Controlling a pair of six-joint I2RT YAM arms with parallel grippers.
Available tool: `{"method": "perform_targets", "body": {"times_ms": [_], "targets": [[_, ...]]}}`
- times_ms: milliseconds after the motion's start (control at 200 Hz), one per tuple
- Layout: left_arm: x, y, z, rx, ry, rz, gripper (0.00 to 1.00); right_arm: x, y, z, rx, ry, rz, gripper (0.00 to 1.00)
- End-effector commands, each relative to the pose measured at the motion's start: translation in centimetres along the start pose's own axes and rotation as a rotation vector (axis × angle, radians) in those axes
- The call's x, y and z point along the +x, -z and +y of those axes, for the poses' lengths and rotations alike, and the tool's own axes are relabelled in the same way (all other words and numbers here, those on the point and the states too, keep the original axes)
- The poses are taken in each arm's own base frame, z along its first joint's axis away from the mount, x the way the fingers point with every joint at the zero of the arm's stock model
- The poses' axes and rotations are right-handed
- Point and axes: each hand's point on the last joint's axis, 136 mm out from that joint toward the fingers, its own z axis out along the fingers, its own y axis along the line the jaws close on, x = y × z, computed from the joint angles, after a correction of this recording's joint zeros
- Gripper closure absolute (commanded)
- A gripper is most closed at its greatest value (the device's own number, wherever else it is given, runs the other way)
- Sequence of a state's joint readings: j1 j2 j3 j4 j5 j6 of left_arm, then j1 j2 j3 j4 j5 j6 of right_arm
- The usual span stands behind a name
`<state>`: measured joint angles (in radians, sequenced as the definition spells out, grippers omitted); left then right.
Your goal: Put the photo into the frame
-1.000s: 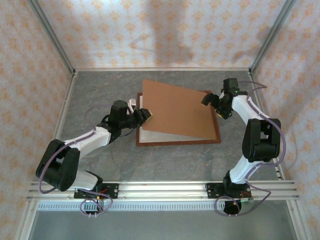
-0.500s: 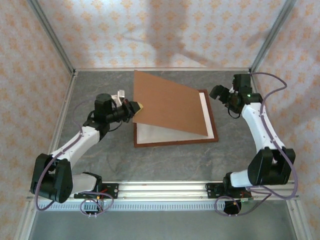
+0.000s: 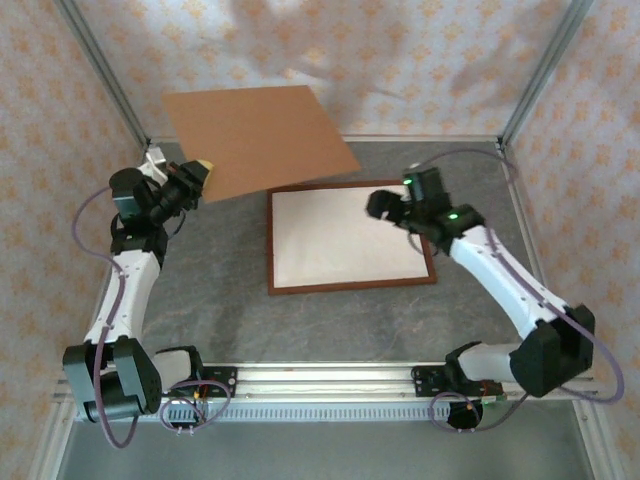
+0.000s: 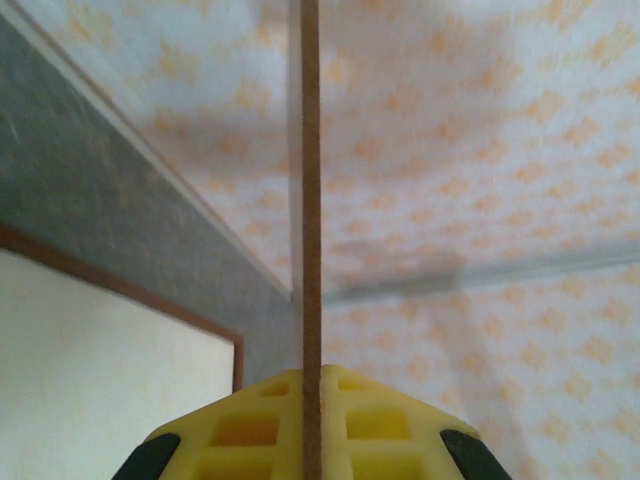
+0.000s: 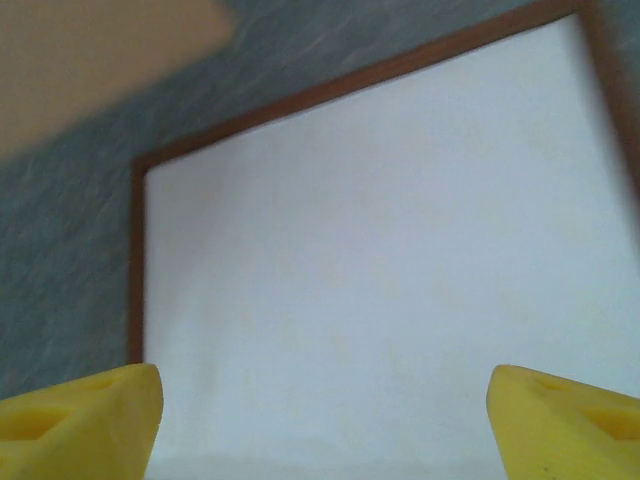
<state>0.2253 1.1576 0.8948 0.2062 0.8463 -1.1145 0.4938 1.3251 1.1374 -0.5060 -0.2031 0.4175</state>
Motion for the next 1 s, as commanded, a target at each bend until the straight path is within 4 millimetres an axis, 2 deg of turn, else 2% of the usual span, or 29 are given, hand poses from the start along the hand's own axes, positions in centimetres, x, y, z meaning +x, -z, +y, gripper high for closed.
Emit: {"method": "perform_targets", "body": {"times_ms": [0, 50, 165, 265, 365, 536, 856, 996], "targets": [[-3.2, 0.3, -3.2, 0.042, -0.113, -0.135, 1.0, 2.8, -3.6, 5.2, -0.041, 0.028, 0.008, 0.18], [-3.9, 0.0, -3.4, 0.053, -0.102, -0.15, 1.0, 4.3, -5.0, 7.8, -0.047, 0.06, 0.035, 0.21], [-4.8, 0.3, -3.8, 0.046, -0.097, -0.197, 1.0, 8.3, -8.4, 11.9, -0.031, 0.106, 0.109, 0.26], [-5.1, 0.8, -3.2, -0.043, -0.135, -0.218, 1.0, 10.4, -10.9, 14.4, 0.007, 0.153, 0.137, 0.3], [-5.4, 1.0, -3.0, -0.1, -0.152, -0.219, 1.0, 11.9, -13.1, 15.6, 0.054, 0.184, 0.165, 0.33], [-5.4, 0.5, -3.0, -0.104, -0.131, -0.194, 1.0, 14.1, -15.8, 15.8, 0.137, 0.209, 0.202, 0.4], [-5.8, 0.0, -2.4, -0.097, -0.099, -0.184, 1.0, 15.9, -19.0, 16.1, 0.205, 0.236, 0.231, 0.55], [-6.0, 0.2, -1.9, -0.089, -0.08, -0.188, 1.0, 16.0, -19.8, 16.2, 0.217, 0.243, 0.23, 0.6]]}}
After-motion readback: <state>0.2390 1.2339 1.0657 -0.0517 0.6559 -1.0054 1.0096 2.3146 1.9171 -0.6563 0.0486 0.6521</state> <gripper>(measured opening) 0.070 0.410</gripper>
